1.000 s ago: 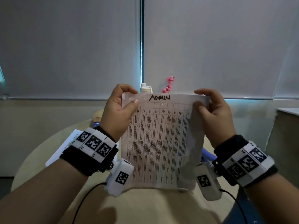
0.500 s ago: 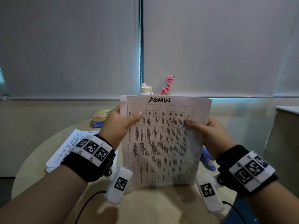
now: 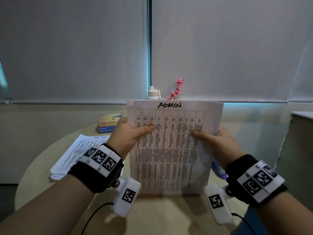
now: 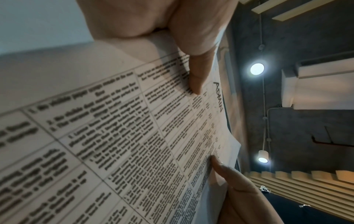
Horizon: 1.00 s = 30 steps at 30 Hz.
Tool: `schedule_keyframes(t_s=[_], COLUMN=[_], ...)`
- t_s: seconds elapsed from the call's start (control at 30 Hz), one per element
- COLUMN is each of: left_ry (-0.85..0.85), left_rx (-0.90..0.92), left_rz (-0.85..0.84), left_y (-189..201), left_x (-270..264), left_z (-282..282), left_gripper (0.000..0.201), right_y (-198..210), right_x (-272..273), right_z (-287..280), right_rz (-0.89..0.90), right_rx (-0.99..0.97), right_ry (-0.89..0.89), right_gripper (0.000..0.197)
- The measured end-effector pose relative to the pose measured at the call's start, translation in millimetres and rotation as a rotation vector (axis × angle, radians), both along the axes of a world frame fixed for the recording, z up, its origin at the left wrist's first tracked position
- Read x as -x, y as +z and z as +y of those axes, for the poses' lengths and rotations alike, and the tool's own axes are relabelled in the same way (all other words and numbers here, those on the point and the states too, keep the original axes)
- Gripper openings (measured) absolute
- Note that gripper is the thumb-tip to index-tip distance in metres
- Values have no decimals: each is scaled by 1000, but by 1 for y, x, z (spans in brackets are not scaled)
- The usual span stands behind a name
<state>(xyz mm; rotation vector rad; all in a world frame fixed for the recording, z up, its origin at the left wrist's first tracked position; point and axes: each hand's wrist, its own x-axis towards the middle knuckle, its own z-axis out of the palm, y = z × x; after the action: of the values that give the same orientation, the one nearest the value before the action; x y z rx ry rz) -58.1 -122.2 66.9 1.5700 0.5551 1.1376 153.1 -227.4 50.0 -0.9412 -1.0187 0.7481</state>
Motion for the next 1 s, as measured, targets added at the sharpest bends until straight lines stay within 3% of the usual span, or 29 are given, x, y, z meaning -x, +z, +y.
schedule_keyframes(t_s=[0.17,0.37,0.53,0.57,0.63,0.73,0.83,0.93,1.0], left_ry=[-2,-18,19,34,81,154,186,168,158], left_rx=[8,29,40,38,31,43,79,150,176], left_rz=[-14,-7,6,14,26,68,127,174,188], left_y=[0,-1,-4,-4,-2,-2,-10,-19,-27], left_x=[-3,-2,1,2,6,11,14,14,13], left_z=[-2,-1,3,6,12,25,39,49,55], left_gripper=[49,39,22,22,22,12,4,5,9], right_y=[2,3,0,2,8,17,2,-23,-39], right_x=[3,2,-1,-6,-25,-65,-105,-126,-129], right_z=[-2,-2,-3,-4,-1,6,22,39,47], right_rz=[-20,-22,-104,-127,-111,-104,-405,-853,-970], right_rx=[-1,16,52,68,82,155,413,807,995], right_ry=[-15,-24,-25,-41,-105,-360,-553,-524,-446], right_gripper=[30,19,23,34,59,52,24,25,32])
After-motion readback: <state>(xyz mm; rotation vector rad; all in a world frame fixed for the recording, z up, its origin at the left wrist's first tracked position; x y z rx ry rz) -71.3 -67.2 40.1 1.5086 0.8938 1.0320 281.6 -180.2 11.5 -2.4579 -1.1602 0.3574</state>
